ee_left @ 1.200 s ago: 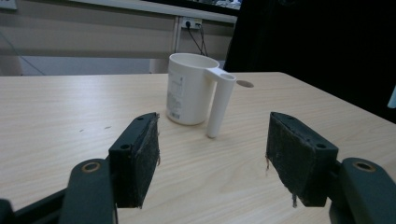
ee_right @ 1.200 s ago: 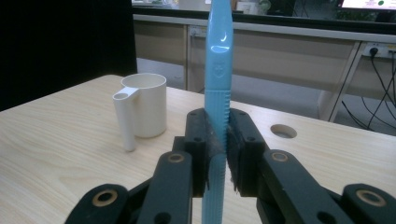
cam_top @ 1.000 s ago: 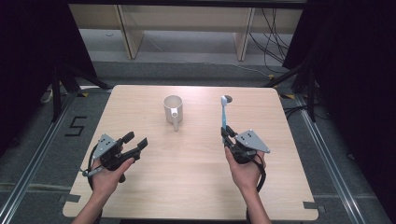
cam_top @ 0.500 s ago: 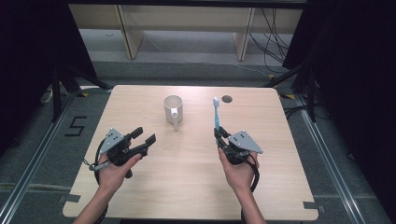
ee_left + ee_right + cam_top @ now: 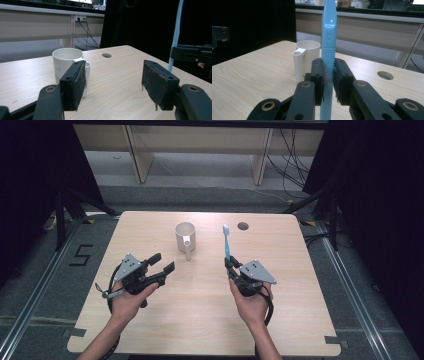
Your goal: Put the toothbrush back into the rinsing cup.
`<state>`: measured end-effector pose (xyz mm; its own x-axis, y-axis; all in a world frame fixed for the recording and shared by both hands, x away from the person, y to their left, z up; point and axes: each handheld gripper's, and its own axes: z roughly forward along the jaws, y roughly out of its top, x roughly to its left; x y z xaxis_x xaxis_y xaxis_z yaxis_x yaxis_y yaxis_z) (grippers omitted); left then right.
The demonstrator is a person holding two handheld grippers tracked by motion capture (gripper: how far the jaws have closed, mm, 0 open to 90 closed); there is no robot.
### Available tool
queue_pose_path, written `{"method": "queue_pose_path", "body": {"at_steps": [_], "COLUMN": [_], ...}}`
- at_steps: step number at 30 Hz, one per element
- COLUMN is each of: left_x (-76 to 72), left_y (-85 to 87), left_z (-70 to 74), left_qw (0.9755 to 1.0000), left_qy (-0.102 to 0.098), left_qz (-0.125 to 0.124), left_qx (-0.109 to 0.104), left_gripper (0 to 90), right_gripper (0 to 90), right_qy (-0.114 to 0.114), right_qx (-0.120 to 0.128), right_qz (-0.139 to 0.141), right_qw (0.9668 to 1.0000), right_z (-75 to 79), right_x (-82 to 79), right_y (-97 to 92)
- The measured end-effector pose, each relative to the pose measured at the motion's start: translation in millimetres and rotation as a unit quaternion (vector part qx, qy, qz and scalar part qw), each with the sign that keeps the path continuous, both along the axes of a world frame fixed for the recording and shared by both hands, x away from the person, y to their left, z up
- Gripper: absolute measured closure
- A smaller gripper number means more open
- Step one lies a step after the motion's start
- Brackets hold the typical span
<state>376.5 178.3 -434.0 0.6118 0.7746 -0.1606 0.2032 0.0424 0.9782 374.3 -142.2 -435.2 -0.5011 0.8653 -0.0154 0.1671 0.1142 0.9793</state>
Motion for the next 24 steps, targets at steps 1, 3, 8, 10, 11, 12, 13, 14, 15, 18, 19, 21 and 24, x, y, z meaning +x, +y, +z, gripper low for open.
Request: {"method": "queue_pose_path", "body": {"at_steps": [1,3,8,10,11,12,13,14,15,18,19,21,24], "left_x": [0.1,0.1,0.5,1.5,2.0,2.2,2.2,1.6,1.5,2.0,2.4,3.6,5.3], "left_y": [-2.4,-5.7,-14.2,-18.2,-19.6,-21.2,-22.6,-24.4,-25.7,-28.7,-29.8,-32.3,-34.8], "left_z": [1.1,2.9,7.9,9.0,9.6,10.2,10.8,11.7,12.4,15.3,16.5,19.0,21.6], "left_qw": [1.0000,1.0000,0.9998,0.9997,0.9996,0.9994,0.9992,0.9991,0.9989,0.9986,0.9985,0.9982,0.9978], "left_qy": [-0.001,-0.006,-0.013,-0.012,-0.010,-0.007,-0.009,-0.011,-0.013,-0.013,-0.012,-0.014,-0.016], "left_qz": [-0.004,-0.005,-0.015,-0.023,-0.028,-0.032,-0.035,-0.037,-0.040,-0.046,-0.048,-0.054,-0.062], "left_qx": [0.000,-0.001,-0.002,-0.003,-0.005,-0.012,-0.017,-0.019,-0.020,-0.022,-0.024,-0.022,-0.019], "left_gripper": [35.3,35.6,36.0,36.0,36.1,36.4,37.0,37.6,37.9,38.3,38.5,38.9,39.4], "right_gripper": [79.7,79.7,79.7,79.7,79.7,79.7,79.7,79.7,79.7,79.7,79.6,79.7,79.7], "right_qy": [0.000,0.000,0.000,0.001,0.007,0.000,-0.001,0.001,0.000,0.002,0.007,0.004,0.004], "right_qx": [0.000,-0.001,-0.006,0.001,0.000,0.004,-0.002,0.001,-0.002,-0.003,0.001,-0.005,-0.002], "right_qz": [-0.004,-0.002,0.004,0.010,0.008,0.011,0.007,0.012,0.014,0.018,0.021,0.018,0.021], "right_qw": [1.0000,1.0000,1.0000,0.9999,0.9999,0.9999,1.0000,0.9999,0.9999,0.9998,0.9998,0.9998,0.9998], "right_z": [0.2,0.6,0.6,1.1,1.8,1.9,2.5,2.9,3.1,2.8,2.1,1.1,-0.9], "right_x": [-0.2,-0.5,-0.4,-0.6,-1.5,-1.0,-1.4,-1.4,-1.2,-1.3,-1.4,-1.1,-0.6], "right_y": [0.8,2.9,8.5,11.6,12.2,13.7,14.4,15.8,16.9,19.6,21.3,22.4,25.4]}}
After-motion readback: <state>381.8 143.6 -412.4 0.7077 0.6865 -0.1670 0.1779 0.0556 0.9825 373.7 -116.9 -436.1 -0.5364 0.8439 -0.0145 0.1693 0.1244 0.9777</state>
